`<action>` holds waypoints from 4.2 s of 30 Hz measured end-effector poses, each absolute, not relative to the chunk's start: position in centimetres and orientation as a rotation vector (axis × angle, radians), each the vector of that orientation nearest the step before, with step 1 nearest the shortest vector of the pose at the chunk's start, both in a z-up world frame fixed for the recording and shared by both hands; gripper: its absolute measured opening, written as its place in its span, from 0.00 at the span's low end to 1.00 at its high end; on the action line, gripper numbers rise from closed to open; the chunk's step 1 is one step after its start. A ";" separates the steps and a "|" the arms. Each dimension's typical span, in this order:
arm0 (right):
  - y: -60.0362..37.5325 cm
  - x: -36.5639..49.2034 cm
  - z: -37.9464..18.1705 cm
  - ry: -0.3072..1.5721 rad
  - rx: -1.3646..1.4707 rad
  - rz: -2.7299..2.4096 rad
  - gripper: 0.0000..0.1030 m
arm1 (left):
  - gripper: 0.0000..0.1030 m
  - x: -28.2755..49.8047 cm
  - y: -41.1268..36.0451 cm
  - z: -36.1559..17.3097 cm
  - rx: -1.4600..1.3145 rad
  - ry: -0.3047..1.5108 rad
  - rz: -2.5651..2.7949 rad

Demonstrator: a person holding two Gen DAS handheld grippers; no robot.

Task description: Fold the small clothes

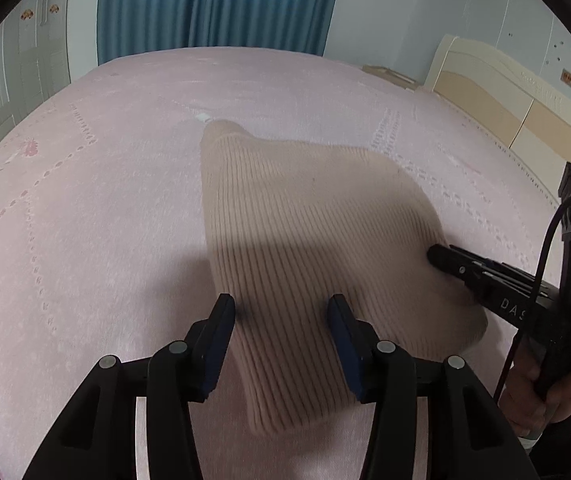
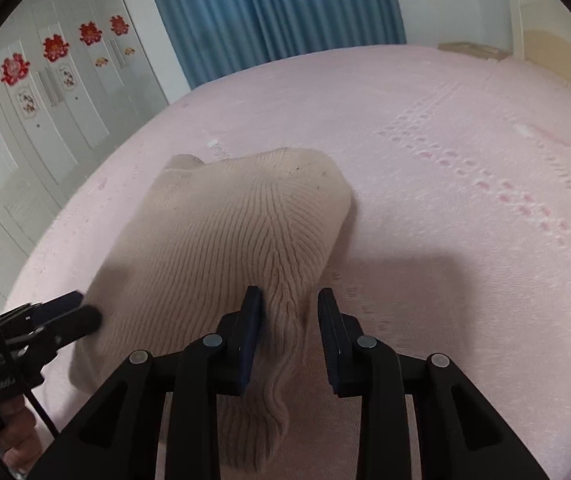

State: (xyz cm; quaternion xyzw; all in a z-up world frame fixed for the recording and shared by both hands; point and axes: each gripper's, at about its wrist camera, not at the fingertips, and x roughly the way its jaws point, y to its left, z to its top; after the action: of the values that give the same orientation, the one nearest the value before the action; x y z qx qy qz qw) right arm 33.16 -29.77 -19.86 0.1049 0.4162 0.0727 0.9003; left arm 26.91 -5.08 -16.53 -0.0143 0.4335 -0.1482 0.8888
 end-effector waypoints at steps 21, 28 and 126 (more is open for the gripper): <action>-30.1 30.6 -20.5 0.824 0.258 0.096 0.16 | 0.48 26.4 -4.9 -17.6 -0.034 0.946 -0.279; -29.8 30.3 -19.6 0.794 0.247 0.088 0.21 | 0.51 26.6 -4.9 -18.0 -0.049 0.959 -0.271; -28.3 9.4 2.9 0.788 0.094 -0.063 0.97 | 0.73 7.2 -5.5 3.9 0.019 0.767 -0.109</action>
State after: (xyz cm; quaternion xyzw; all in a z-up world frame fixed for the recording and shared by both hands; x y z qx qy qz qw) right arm 9.43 -28.28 2.94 0.0459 0.3837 -0.0305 0.9218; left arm 7.21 -5.52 3.86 0.0093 0.3741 -0.0530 0.9258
